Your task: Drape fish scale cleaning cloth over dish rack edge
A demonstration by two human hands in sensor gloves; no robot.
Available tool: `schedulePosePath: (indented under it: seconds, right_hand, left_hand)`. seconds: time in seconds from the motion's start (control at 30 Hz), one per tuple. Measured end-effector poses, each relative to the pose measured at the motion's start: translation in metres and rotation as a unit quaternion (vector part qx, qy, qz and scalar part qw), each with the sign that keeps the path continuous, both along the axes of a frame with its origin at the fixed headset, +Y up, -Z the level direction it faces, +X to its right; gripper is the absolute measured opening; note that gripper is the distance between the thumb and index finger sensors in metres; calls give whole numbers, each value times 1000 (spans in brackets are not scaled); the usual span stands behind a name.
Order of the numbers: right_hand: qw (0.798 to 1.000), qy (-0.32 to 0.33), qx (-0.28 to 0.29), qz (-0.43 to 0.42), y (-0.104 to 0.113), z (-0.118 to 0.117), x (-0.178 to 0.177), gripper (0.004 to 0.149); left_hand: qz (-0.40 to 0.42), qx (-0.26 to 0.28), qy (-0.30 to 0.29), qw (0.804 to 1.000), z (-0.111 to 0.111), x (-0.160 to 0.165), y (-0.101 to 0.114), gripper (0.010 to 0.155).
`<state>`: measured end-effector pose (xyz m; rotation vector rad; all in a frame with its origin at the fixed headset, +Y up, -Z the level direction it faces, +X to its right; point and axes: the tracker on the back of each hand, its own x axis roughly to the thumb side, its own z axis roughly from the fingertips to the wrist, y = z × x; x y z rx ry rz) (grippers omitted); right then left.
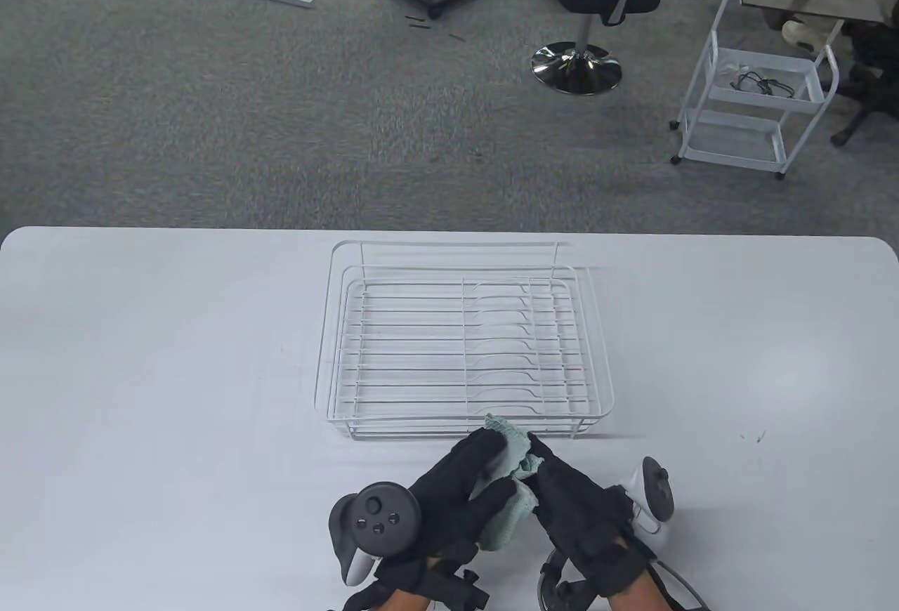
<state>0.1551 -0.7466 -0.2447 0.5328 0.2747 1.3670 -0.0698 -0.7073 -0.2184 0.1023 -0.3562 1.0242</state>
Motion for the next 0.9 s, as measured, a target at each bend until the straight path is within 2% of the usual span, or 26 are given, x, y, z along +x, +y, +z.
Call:
schedulePosePath:
  seconds: [0.07, 0.17, 0.27, 0.33, 0.43, 0.57, 0.63, 0.73, 0.8, 0.9]
  right_hand:
    - [997, -17, 51, 59, 4, 2, -1, 69]
    - [994, -53, 57, 71, 7, 3, 1, 66]
    - [991, -89, 68, 79, 9, 3, 2, 67]
    - [988, -116, 67, 72, 9, 3, 3, 72]
    - [991, -101, 45, 75, 9, 3, 3, 74]
    - [988, -135, 29, 62, 10, 5, 3, 67]
    - [986, -152, 42, 59, 13, 5, 5, 63]
    - [978, -172, 76, 85, 20, 6, 10, 55]
    - [965, -213, 92, 125, 24, 8, 12, 46]
    - [955, -234, 113, 144, 26, 10, 11, 43]
  left_hand:
    - [9, 11, 16, 1000, 2, -1, 1, 73]
    - [37, 13, 45, 998, 2, -6, 0, 56]
    - [63, 7, 36, 997, 2, -6, -1, 46]
    - [48, 12, 14, 999, 2, -2, -1, 46]
    - [28, 21, 19, 999, 4, 1, -3, 47]
    - [39, 18, 21, 999, 3, 0, -5, 45]
    - [73, 9, -8, 997, 2, -2, -8, 45]
    - [149, -40, -70, 986, -4, -4, -15, 47]
    - [160, -53, -99, 981, -6, -3, -17, 48]
    - [141, -41, -82, 986, -5, -4, -16, 47]
